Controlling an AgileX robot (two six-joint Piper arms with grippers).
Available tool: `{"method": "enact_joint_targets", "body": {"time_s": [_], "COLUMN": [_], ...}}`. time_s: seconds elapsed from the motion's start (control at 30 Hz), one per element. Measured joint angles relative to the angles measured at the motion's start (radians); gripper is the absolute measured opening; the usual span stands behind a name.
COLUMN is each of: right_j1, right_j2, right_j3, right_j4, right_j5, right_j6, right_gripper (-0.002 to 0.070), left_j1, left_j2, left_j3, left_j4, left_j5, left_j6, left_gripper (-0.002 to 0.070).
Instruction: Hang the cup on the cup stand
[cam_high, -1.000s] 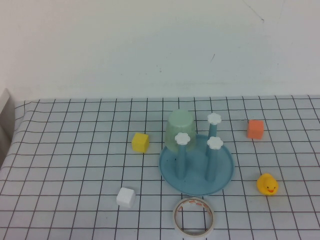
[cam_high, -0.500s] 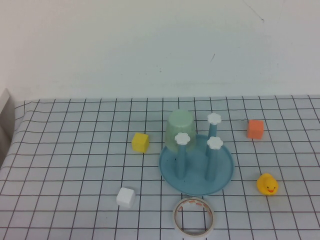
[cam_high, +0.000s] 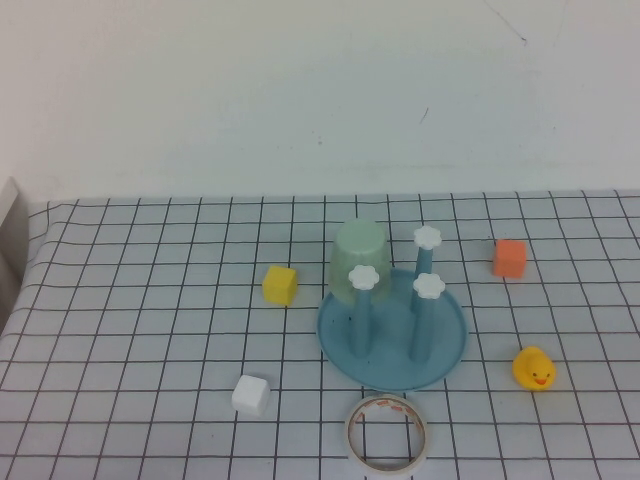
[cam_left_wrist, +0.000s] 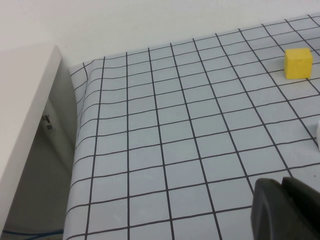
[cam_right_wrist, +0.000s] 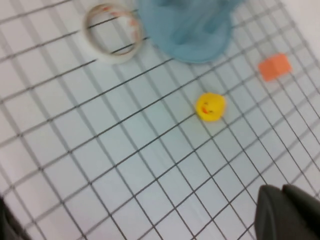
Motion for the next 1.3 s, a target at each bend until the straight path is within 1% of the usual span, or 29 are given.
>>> {"method": "enact_joint_targets", "body": {"time_s": [0.1,0.17,0.27,0.4,0.5,0.57,0.67,0.73,0.83,0.9,1.03,1.3], "right_j1": [-0.128,-0.226,-0.388,-0.609,-0.744,-0.818,-0.913,-0.951,-0.966,-0.97,-0.97,-0.97], "right_j2": [-0.065,-0.114,-0.196,-0.301,-0.375,-0.418,-0.48,-0.518,-0.547,-0.557,-0.557,-0.575], "right_j3": [0.008,0.033,0.117,0.309,0.459,0.546,0.658,0.726,0.784,0.788,0.788,0.784], "right_j4": [0.049,0.076,0.112,0.166,0.206,0.228,0.241,0.242,0.243,0.245,0.247,0.247], "right_j5": [-0.041,-0.113,-0.316,-0.612,-0.795,-0.887,-0.945,-0.96,-0.945,-0.859,-0.784,-0.75], "right_j6": [0.001,0.001,0.004,0.004,0.004,0.004,0.004,0.004,0.004,0.004,0.004,0.062], "right_gripper": [-0.0001,-0.0001,-0.0001,-0.0001,-0.0001,-0.0001,-0.0001,-0.0001,-0.0001,-0.0001,-0.0001,-0.0001], "left_j1": [0.0,0.0,0.0,0.0,0.0,0.0,0.0,0.0,0.002,0.002,0.002,0.002], "left_j2": [0.0,0.0,0.0,0.0,0.0,0.0,0.0,0.0,0.0,0.0,0.0,0.0], "left_j3": [0.0,0.0,0.0,0.0,0.0,0.0,0.0,0.0,0.0,0.0,0.0,0.0], "left_j4": [0.0,0.0,0.0,-0.002,-0.002,-0.002,-0.002,-0.002,-0.002,-0.002,-0.002,-0.002], "left_j5": [0.0,0.0,0.0,0.0,0.0,0.0,0.0,0.0,0.0,0.0,0.0,0.0], "left_j6": [0.0,0.0,0.0,0.0,0.0,0.0,0.0,0.0,0.0,0.003,0.003,0.003], "left_gripper": [-0.0001,-0.0001,-0.0001,-0.0001,-0.0001,-0.0001,-0.0001,-0.0001,-0.0001,-0.0001,-0.0001,-0.0001]}}
